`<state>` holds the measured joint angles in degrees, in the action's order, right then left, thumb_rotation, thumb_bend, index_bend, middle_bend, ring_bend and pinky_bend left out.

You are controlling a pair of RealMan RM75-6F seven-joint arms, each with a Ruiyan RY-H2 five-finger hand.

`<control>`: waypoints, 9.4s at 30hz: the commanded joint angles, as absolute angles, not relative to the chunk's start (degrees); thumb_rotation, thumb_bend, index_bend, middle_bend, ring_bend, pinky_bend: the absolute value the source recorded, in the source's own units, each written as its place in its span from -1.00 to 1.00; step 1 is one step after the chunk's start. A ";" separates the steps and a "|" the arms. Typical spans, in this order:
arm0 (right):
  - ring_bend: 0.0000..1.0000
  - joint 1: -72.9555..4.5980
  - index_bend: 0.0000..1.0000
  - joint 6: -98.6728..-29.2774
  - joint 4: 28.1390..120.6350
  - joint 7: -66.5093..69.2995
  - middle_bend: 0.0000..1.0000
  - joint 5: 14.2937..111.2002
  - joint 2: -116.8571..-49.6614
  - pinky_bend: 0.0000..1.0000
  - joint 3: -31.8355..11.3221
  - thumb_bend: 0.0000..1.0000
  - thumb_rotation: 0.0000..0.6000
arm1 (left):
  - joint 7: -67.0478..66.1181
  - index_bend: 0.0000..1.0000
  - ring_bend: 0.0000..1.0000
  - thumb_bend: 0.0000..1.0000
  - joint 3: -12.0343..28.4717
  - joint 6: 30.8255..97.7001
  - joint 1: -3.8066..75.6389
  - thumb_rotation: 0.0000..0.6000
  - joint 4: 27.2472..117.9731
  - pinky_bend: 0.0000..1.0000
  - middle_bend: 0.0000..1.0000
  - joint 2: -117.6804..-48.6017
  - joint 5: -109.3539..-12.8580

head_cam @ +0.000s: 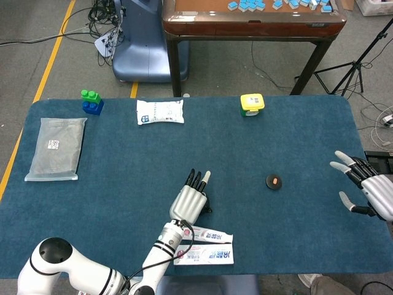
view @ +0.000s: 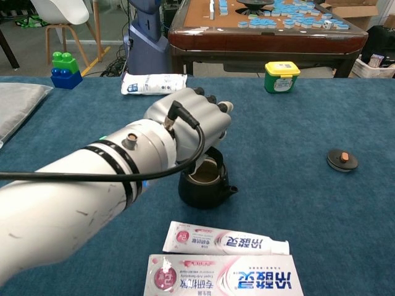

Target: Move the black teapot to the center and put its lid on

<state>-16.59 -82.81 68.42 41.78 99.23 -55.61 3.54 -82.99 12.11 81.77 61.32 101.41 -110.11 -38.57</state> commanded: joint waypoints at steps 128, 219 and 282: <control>-1.00 -14.57 -0.77 -83.04 84.87 26.77 -1.00 100.20 -49.69 -1.00 2.88 0.03 1.00 | -85.13 -1.00 -1.00 0.17 3.16 104.65 49.30 1.00 127.76 -1.00 -1.00 -96.72 -44.98; -1.00 -12.79 -0.77 -67.03 104.36 -8.46 -1.00 78.91 -45.76 -1.00 -1.40 -0.22 1.00 | 1.65 -1.00 -1.00 0.16 -3.74 78.05 14.52 1.00 97.02 -1.00 -1.00 -60.89 -84.03; -1.00 -39.00 -0.76 -42.10 80.88 -29.92 -1.00 46.23 -71.72 -1.00 -1.15 -0.37 1.00 | 10.33 -1.00 -1.00 0.15 0.91 66.33 18.03 1.00 87.06 -1.00 -1.00 -64.01 -80.98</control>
